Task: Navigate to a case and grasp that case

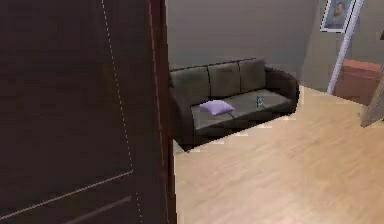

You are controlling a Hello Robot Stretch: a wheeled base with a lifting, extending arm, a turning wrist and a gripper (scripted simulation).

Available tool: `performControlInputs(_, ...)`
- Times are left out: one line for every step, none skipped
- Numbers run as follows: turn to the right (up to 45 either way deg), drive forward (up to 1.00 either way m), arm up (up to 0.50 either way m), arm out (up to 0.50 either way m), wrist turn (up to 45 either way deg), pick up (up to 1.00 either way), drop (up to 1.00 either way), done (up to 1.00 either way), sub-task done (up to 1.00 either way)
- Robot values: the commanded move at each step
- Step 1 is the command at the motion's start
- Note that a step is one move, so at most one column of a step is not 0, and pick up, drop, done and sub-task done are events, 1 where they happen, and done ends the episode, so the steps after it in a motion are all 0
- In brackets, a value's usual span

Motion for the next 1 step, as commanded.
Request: performControlInputs(-45.0,0.0,0.0,0.0,0.0,0.0,0.0,0.0,0.0)
